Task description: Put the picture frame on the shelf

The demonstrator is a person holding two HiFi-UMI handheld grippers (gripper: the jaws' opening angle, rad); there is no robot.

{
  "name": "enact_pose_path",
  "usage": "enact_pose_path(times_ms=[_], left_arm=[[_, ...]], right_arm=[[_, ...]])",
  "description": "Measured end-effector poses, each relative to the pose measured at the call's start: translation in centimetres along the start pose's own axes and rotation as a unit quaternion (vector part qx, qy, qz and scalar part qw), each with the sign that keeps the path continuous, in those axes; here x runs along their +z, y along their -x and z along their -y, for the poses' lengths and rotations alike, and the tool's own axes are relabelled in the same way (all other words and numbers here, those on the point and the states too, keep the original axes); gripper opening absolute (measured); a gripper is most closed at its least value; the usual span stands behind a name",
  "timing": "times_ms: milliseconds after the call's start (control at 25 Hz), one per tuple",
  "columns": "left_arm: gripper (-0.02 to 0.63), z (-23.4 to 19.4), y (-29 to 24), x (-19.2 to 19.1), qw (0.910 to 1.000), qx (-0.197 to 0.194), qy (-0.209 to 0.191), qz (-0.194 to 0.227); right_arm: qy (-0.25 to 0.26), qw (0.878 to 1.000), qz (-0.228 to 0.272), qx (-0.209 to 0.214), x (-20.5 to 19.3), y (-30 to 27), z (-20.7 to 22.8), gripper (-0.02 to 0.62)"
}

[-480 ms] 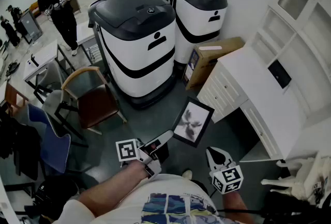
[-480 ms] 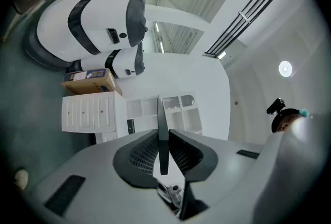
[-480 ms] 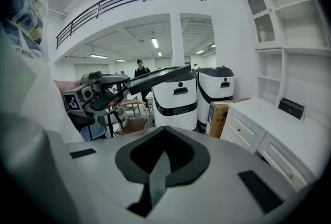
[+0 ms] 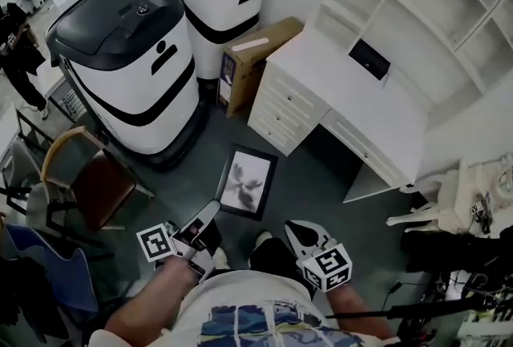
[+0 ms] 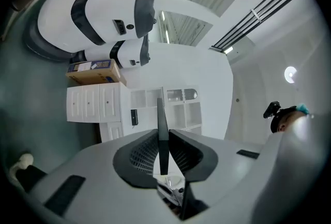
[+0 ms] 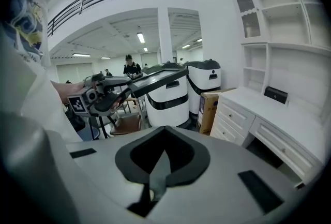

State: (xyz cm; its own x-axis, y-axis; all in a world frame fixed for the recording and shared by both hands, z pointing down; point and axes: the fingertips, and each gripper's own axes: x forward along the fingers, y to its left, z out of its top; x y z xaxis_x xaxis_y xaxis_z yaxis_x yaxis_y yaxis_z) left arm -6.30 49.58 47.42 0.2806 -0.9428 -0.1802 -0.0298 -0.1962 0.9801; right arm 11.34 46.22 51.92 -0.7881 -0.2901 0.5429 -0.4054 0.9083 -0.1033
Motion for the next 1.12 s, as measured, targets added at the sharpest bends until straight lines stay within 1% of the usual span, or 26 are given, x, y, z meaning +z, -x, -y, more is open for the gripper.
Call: enact_pose_path(times_ms=[120, 240, 400, 480, 640, 760, 880, 1000, 1120], left_arm=[[0.071, -1.0, -1.6, 0.1, 0.9999, -0.001, 0.009, -0.014], [0.071, -1.9, -3.8, 0.8, 0.9995, 0.001, 0.014, -0.028], [0.071, -2.7, -7.4, 2.9, 0.9994, 0.007, 0.004, -0.032], [0.071, -2.7, -9.6, 4.1, 0.9995, 0.011, -0.002, -0.031], [0.071, -2.6, -14.8, 7.0, 0.9985, 0.017, -0.026, -0.045], [0.071, -2.6, -19.1, 8.3, 0.9977, 0.011, -0.036, -0.057], [0.071, -3.0, -23.6, 8.9, 0.9970, 0.000, -0.032, -0.071], [0.071, -3.8, -27.8, 8.9, 0.9959, -0.004, -0.023, -0.088], [0.071, -4.4, -31.2, 9.0, 0.9943, -0.003, -0.019, -0.105]], right_arm=[[-0.016, 1.000, -0.004, -0.016, -0.3, 0.3, 1.2, 0.025], [-0.020, 0.999, 0.003, -0.032, 0.2, -0.8, 3.2, 0.026], [-0.021, 0.999, 0.019, -0.030, 1.7, -3.9, 6.7, 0.029], [-0.019, 0.999, 0.029, -0.031, 3.3, -5.4, 9.2, 0.029], [-0.019, 0.998, 0.059, -0.030, 7.2, -8.2, 14.1, 0.031], [-0.020, 0.997, 0.071, -0.034, 8.9, -9.3, 17.6, 0.034], [-0.019, 0.996, 0.074, -0.040, 9.4, -10.1, 21.2, 0.080], [-0.032, 0.996, 0.071, -0.053, 9.4, -10.5, 24.5, 0.084], [-0.051, 0.994, 0.071, -0.065, 9.1, -10.6, 26.6, 0.084]])
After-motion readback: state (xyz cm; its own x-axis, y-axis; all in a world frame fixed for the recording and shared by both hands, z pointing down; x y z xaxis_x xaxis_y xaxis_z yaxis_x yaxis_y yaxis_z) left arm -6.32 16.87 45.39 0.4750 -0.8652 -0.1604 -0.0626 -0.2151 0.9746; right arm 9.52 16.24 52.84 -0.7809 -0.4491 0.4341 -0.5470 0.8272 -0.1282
